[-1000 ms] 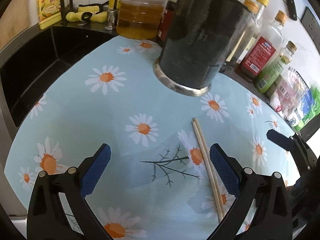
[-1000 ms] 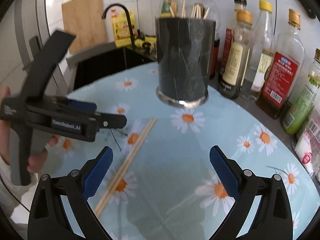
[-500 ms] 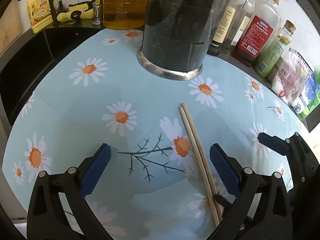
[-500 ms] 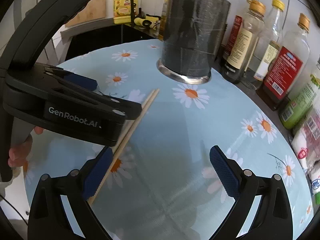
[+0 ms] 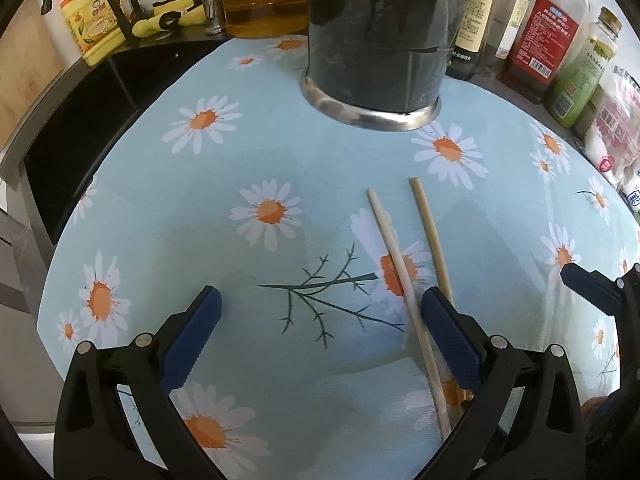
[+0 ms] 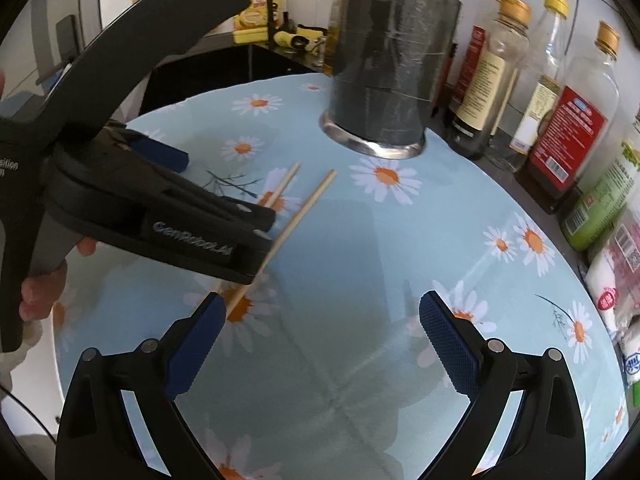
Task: Organize utensils
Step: 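Move both open tools back over the last two chopsticks on the tablecloth, then close each tool on one of the last wooden chopsticks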
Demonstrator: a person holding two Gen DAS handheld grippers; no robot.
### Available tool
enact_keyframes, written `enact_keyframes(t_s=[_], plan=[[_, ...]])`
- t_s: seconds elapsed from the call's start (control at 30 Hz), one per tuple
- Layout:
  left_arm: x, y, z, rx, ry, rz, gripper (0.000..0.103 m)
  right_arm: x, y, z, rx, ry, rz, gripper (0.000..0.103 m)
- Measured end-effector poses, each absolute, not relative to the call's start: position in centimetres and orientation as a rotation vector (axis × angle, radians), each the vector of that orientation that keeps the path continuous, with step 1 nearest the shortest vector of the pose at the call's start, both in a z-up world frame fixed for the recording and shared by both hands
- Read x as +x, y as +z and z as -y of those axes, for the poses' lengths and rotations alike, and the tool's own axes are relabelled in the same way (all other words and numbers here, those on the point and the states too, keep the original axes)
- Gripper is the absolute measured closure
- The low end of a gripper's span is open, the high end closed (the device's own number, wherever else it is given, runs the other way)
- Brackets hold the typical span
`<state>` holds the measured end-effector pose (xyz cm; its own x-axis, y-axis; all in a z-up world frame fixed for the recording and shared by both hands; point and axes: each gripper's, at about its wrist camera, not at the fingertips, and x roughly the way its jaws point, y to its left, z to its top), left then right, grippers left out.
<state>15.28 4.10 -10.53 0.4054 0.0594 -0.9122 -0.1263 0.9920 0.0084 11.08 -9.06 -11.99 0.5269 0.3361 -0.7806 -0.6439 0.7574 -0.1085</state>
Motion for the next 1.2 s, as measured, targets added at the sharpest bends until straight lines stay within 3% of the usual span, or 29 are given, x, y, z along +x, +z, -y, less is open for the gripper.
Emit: enact_keyframes(t_s=[0.57,1.03,1.1,1.17,1.2], plan=[[15.8,-10.6,-4.5,-0.03,0.059,-1.207,0.004,11.8,-12.1,8.6,-0.394,0.528,-0.883,0.01],[15.2,-10.7,-5.9,-0.047,0.08,-1.197,0.005,15.2,-12.6,9.7,-0.301,0.456,-1.083,0.007],[14.6,-10.4,-5.6,-0.048,0.088,-1.175,0.011,15.7,-12.5,9.4,-0.316,0.455,-1.126,0.007],[14.0,-10.1,-5.2,-0.042,0.081,-1.16,0.024,15.7,-12.5,9.4,-0.319,0.459,-1.114,0.01],[13.7,-10.0,-5.1,-0.04,0.075,-1.156,0.027,15.4,-12.4,9.5,-0.315,0.466,-1.099,0.019]])
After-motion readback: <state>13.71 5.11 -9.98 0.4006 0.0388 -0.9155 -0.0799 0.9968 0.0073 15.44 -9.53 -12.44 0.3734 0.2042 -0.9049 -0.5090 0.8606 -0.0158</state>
